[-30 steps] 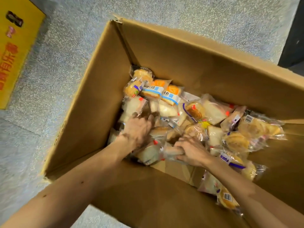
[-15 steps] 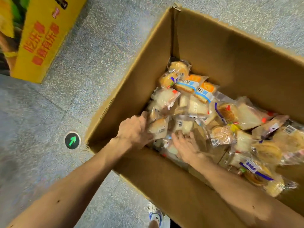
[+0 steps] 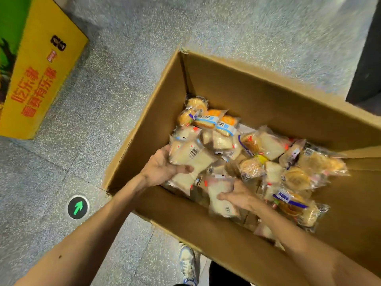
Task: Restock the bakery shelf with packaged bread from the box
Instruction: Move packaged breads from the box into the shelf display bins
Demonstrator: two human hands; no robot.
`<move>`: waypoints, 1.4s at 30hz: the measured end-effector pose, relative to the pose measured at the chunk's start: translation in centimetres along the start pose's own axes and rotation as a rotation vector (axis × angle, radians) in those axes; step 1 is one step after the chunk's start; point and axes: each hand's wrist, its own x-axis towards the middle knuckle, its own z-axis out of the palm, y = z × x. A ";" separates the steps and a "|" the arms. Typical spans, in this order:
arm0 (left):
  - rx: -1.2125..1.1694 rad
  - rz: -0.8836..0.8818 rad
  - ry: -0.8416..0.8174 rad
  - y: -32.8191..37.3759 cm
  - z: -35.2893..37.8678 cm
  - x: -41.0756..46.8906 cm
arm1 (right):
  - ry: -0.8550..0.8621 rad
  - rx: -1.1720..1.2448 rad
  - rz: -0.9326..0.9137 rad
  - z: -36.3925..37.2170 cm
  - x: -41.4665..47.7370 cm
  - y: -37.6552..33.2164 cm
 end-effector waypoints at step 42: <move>0.410 1.056 -1.372 4.5 41.1 -60.2 | 1.843 1.748 -0.610 28.5 -71.2 20.6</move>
